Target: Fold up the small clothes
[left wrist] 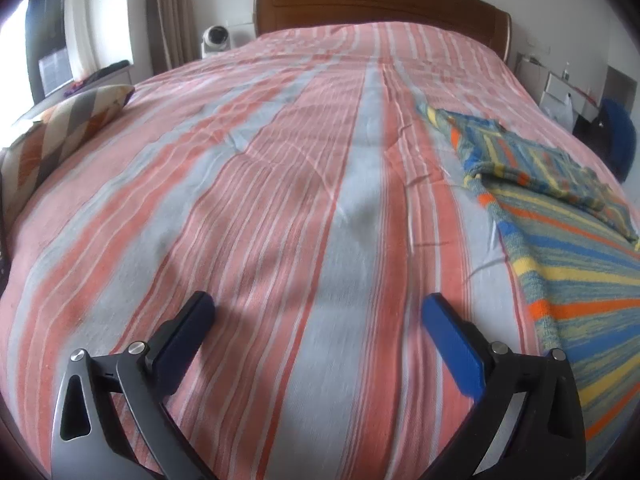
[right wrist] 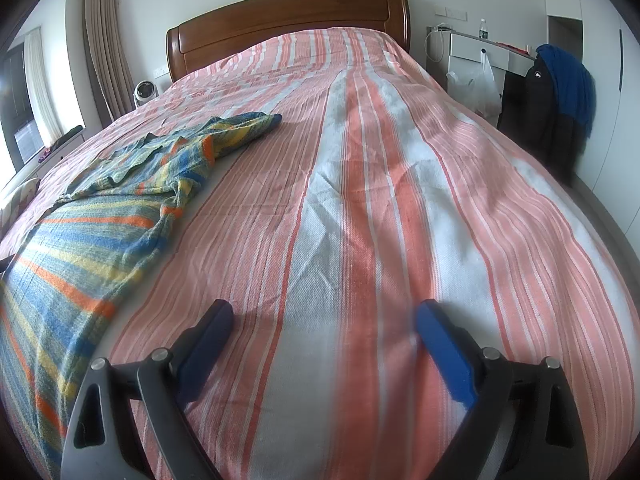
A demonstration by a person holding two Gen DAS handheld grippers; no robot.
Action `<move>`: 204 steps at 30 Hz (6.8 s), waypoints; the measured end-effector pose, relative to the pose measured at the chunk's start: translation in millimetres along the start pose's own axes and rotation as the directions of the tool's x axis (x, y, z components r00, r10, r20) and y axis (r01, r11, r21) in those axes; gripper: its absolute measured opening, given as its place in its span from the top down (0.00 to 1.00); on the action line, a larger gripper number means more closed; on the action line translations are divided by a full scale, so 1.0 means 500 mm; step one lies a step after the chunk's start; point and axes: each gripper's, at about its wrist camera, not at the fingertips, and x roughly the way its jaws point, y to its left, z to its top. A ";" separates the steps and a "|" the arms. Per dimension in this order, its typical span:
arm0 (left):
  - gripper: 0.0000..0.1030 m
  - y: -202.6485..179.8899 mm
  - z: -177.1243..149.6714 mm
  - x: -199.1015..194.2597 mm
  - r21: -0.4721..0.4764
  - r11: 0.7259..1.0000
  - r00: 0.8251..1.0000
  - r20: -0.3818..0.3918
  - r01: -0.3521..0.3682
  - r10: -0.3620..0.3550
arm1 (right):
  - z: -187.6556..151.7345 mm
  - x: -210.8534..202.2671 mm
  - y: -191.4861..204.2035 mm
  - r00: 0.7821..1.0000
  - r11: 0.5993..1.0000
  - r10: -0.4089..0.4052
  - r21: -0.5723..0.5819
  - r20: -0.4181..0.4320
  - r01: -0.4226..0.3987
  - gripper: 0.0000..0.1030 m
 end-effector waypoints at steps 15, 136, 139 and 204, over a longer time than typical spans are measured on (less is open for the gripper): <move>0.00 0.000 -0.001 0.000 -0.001 1.000 1.000 -0.001 0.001 -0.001 | 0.001 0.000 0.000 1.000 1.000 0.001 0.000 0.001 -0.001 0.11; 0.06 -0.059 0.068 0.051 -0.074 0.927 0.930 0.039 0.368 -0.366 | 0.090 0.033 0.412 0.852 0.886 0.434 -0.035 -0.292 -0.463 0.42; 0.06 -0.073 0.070 0.053 -0.045 0.944 0.945 0.024 0.326 -0.326 | 0.028 -0.050 0.335 0.910 0.928 0.354 -0.041 -0.215 -0.371 0.41; 0.10 -0.803 0.007 -0.029 0.673 0.653 0.933 -0.175 0.347 -0.316 | 0.020 -0.134 0.014 0.973 0.918 0.222 0.324 0.059 -0.229 0.22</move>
